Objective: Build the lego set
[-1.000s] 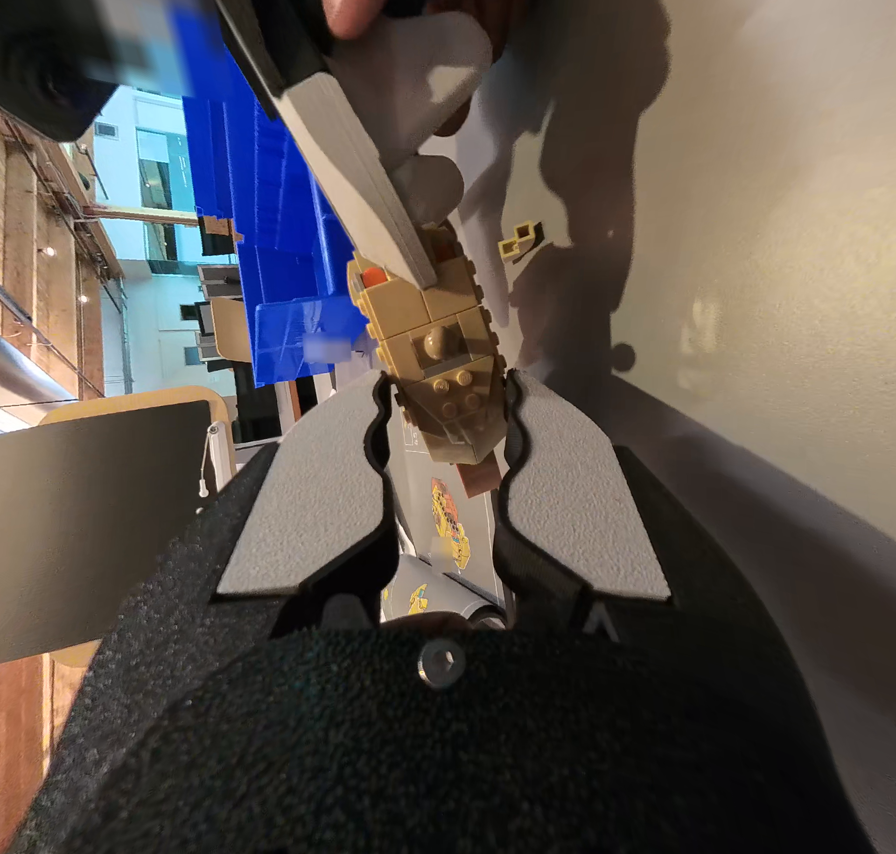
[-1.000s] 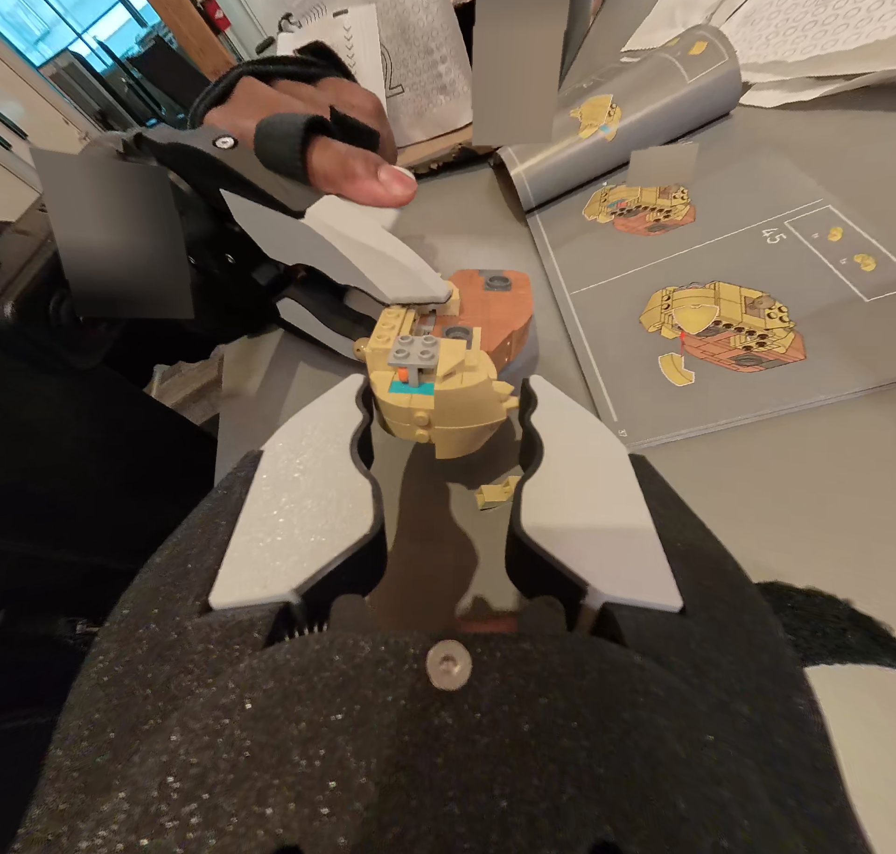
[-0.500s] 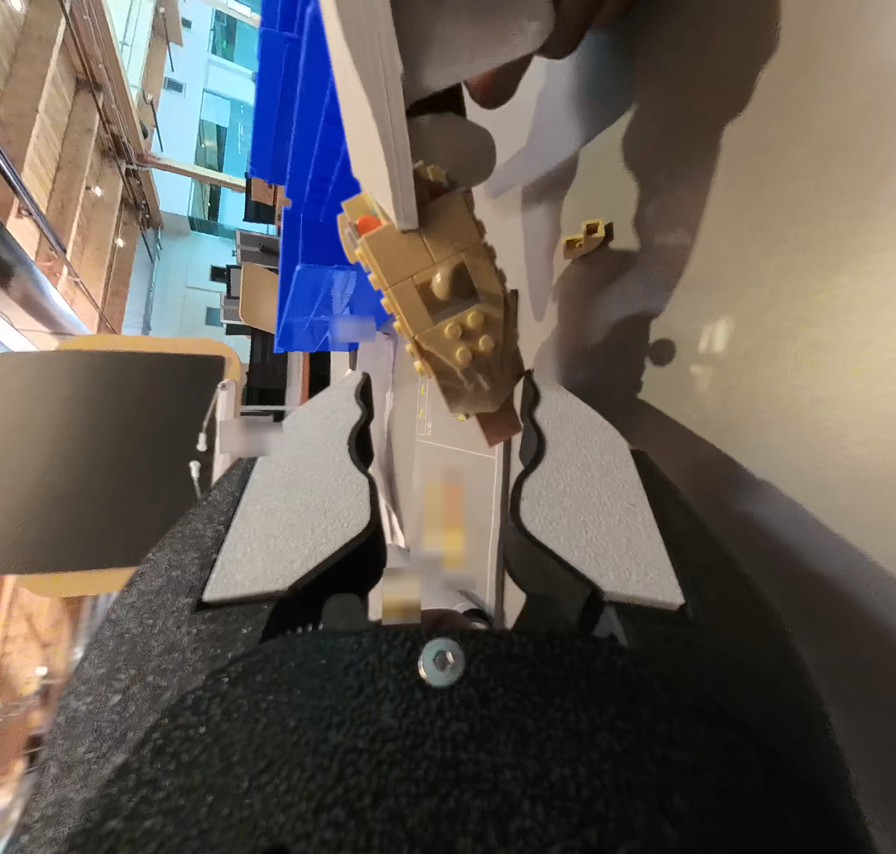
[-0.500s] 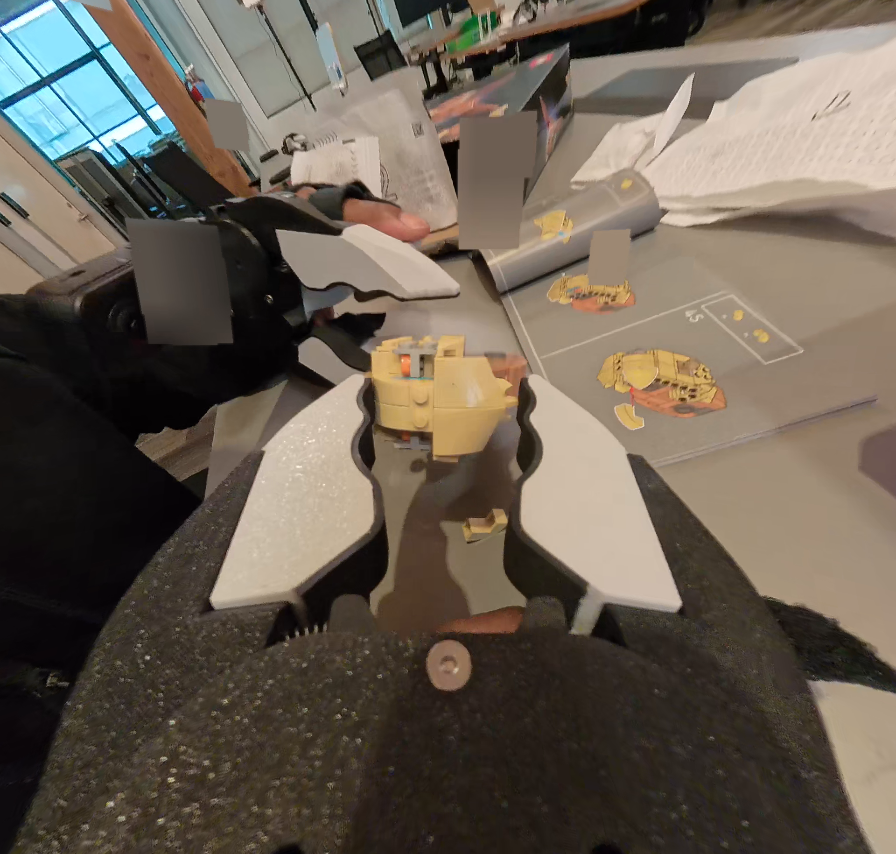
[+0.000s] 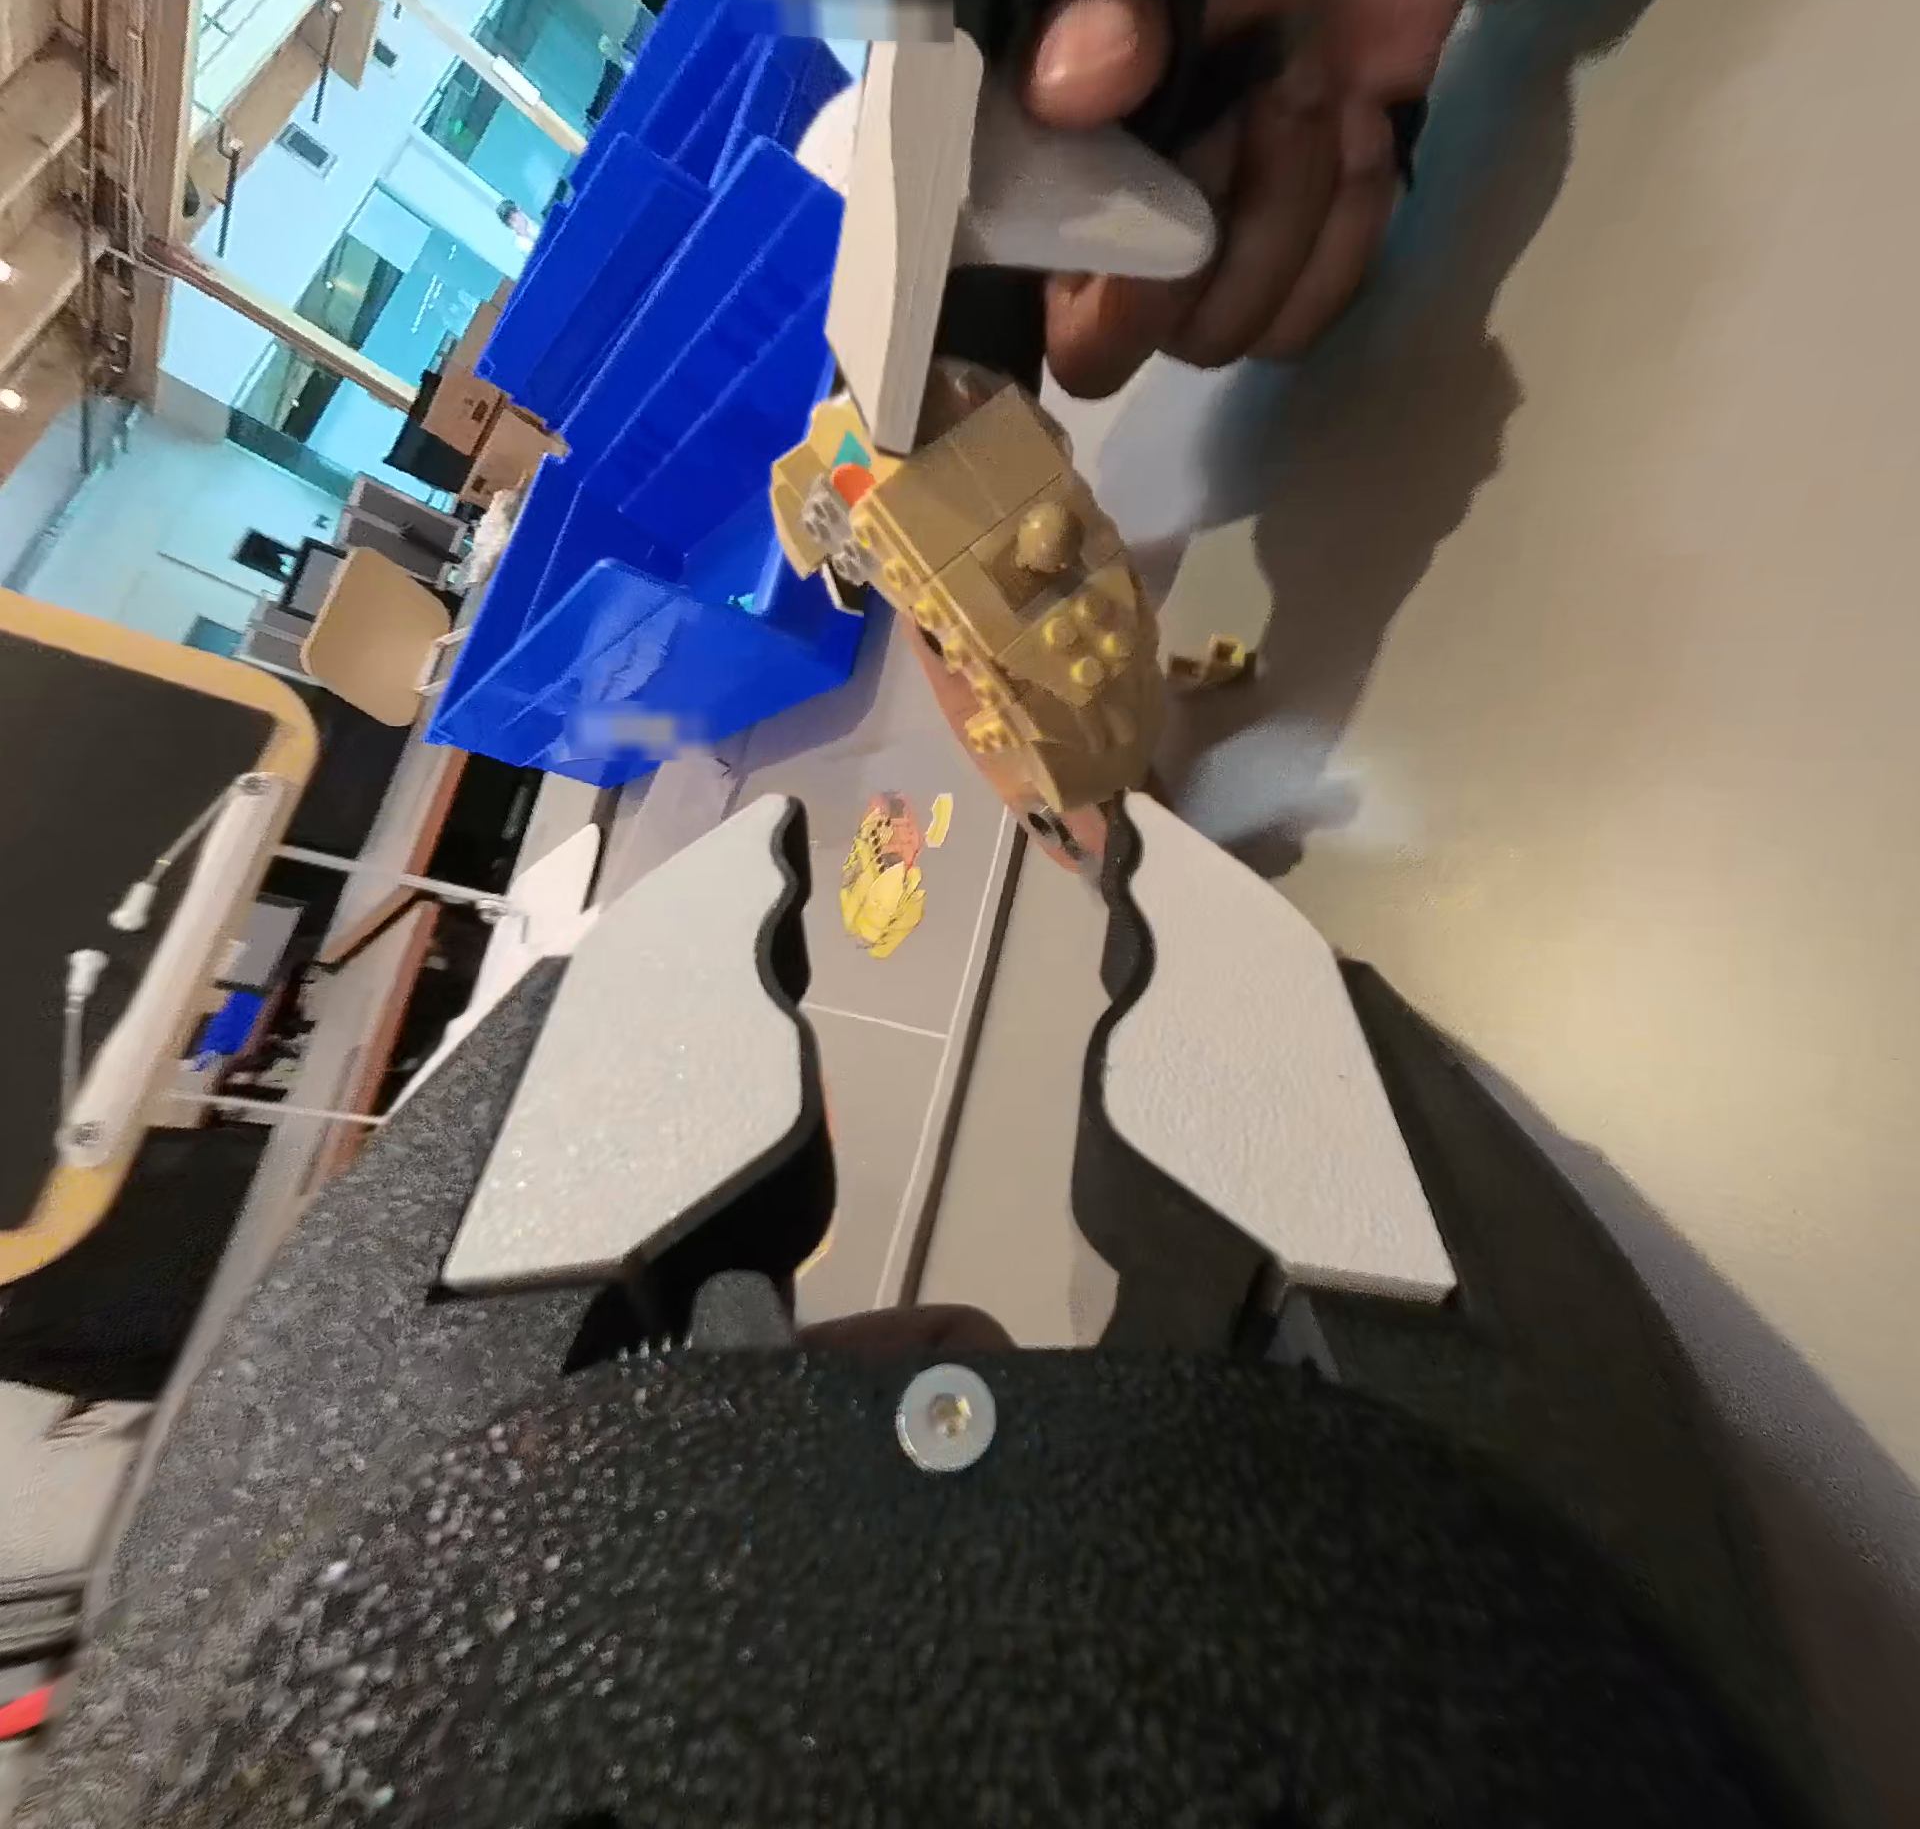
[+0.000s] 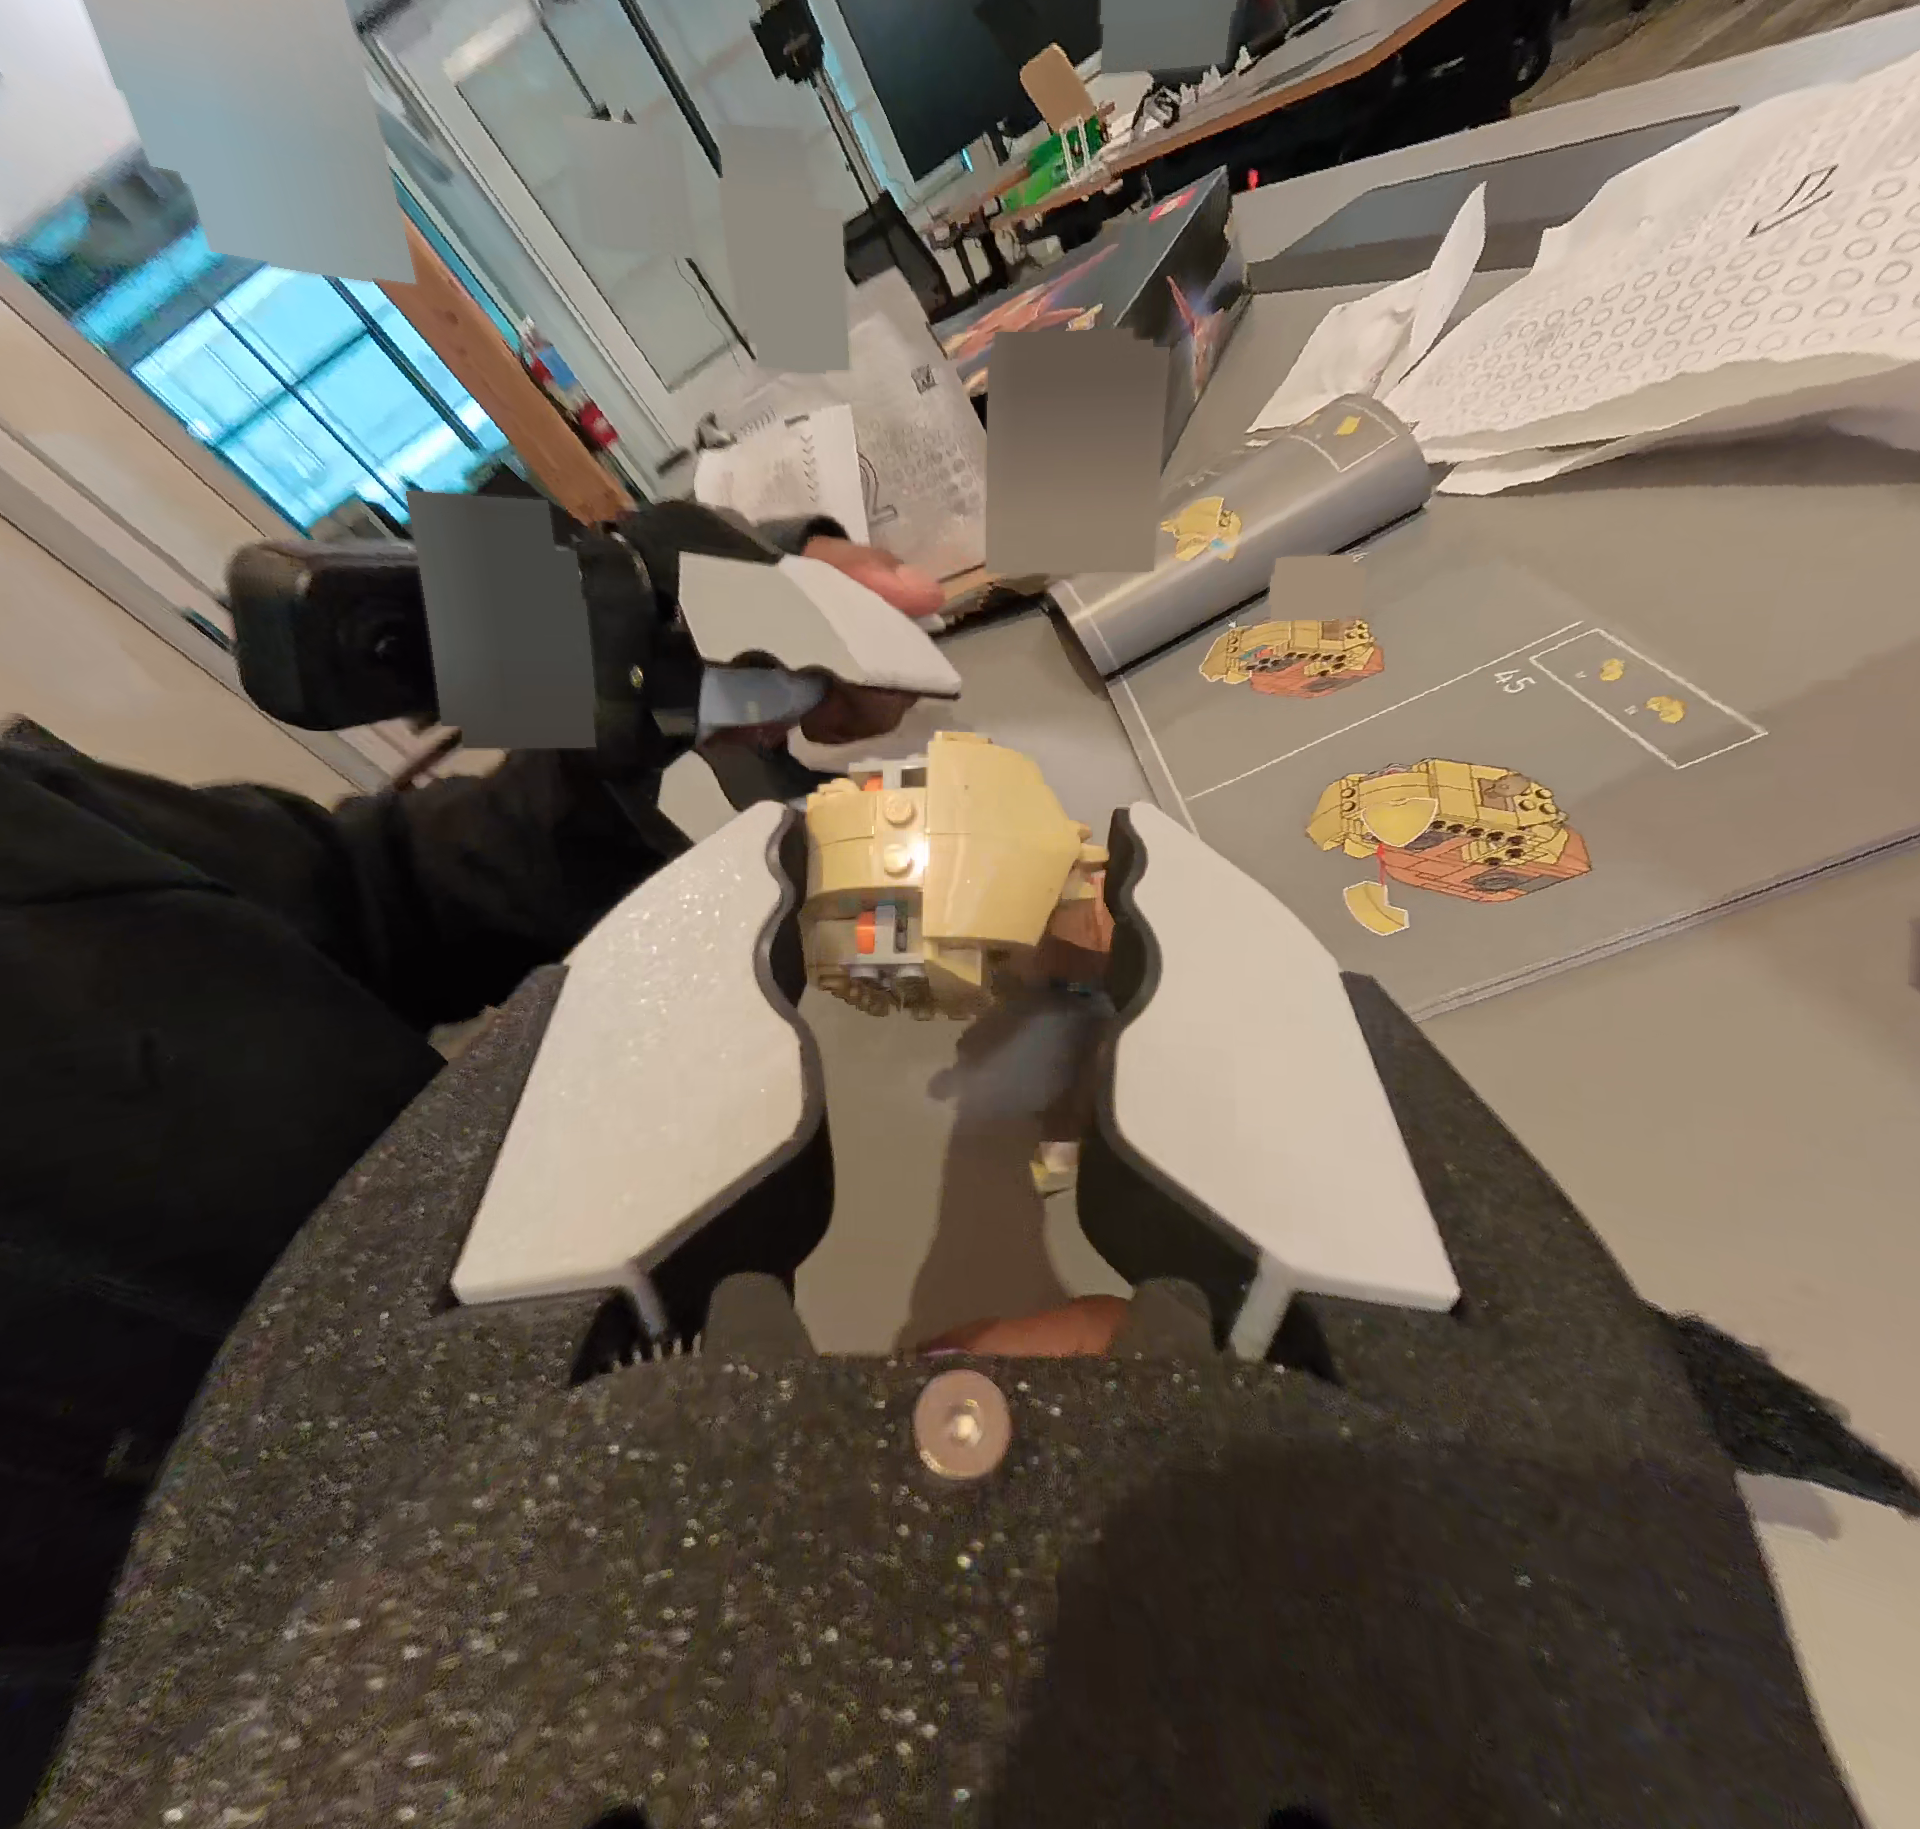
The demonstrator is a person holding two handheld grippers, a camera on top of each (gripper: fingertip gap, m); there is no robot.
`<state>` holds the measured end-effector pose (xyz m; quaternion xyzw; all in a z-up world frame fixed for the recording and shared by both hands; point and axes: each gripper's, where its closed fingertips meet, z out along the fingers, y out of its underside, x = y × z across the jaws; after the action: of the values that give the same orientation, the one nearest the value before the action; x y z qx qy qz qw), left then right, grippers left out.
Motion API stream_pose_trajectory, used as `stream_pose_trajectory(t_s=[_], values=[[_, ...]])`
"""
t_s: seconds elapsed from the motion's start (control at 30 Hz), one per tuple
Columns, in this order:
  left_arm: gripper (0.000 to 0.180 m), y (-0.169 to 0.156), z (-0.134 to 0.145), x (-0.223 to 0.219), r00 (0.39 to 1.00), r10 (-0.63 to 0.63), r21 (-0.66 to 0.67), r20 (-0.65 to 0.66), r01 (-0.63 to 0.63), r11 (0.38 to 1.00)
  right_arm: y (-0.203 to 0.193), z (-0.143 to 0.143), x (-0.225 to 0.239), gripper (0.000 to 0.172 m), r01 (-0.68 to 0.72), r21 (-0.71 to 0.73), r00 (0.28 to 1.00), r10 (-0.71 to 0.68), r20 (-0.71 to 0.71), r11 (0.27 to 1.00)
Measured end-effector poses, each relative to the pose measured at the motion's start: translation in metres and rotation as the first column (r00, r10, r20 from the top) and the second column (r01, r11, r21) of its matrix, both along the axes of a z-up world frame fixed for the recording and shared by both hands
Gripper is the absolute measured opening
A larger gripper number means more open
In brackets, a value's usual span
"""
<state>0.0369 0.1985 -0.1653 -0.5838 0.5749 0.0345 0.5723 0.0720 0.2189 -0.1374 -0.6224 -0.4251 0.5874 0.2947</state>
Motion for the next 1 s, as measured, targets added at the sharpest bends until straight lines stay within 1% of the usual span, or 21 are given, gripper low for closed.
stream_pose_trajectory(t_s=[0.07,0.13,0.23,0.3,0.43,0.53,0.63,0.67,0.8,1.0], values=[[0.054,-0.002,0.001,0.003,0.998,-0.001,-0.029,0.064,0.003,1.0,0.005,0.003,0.0,0.056,0.008,-0.068,1.0,-0.01,-0.021,0.998],[0.055,-0.003,0.002,0.008,0.994,0.015,-0.028,0.111,-0.012,1.0,0.009,0.008,-0.001,0.056,0.011,-0.13,0.999,-0.017,-0.044,0.991],[0.058,0.0,0.011,0.012,0.984,0.071,0.042,0.163,-0.079,0.996,0.01,0.024,-0.001,0.056,-0.02,-0.226,0.992,-0.009,-0.126,0.974],[0.06,0.0,0.019,0.015,0.974,0.082,0.075,0.212,-0.1,0.992,0.009,0.038,0.001,0.056,-0.049,-0.279,0.98,-0.008,-0.198,0.959],[0.065,-0.006,0.037,0.023,0.947,0.043,0.116,0.318,-0.084,0.99,0.007,0.058,0.004,0.055,-0.089,-0.351,0.952,-0.024,-0.304,0.932],[0.07,-0.007,0.042,0.029,0.929,0.024,0.12,0.37,-0.073,0.99,0.005,0.067,0.005,0.055,-0.112,-0.387,0.931,-0.04,-0.363,0.915],[0.072,-0.005,0.038,0.038,0.934,0.024,0.141,0.357,-0.08,0.987,0.002,0.069,0.003,0.053,-0.114,-0.404,0.922,-0.054,-0.383,0.908],[0.071,-0.004,0.035,0.04,0.941,0.032,0.15,0.336,-0.087,0.985,0.001,0.069,0.003,0.042,-0.122,-0.412,0.921,-0.051,-0.386,0.903],[0.069,-0.001,0.02,0.051,0.969,0.056,0.165,0.242,-0.098,0.981,-0.001,0.061,-0.004,0.042,-0.094,-0.412,0.936,-0.06,-0.346,0.906],[0.052,0.004,0.008,0.048,0.98,0.107,0.157,0.17,-0.134,0.979,0.002,0.042,-0.007,0.042,-0.035,-0.405,0.962,-0.079,-0.262,0.914]])
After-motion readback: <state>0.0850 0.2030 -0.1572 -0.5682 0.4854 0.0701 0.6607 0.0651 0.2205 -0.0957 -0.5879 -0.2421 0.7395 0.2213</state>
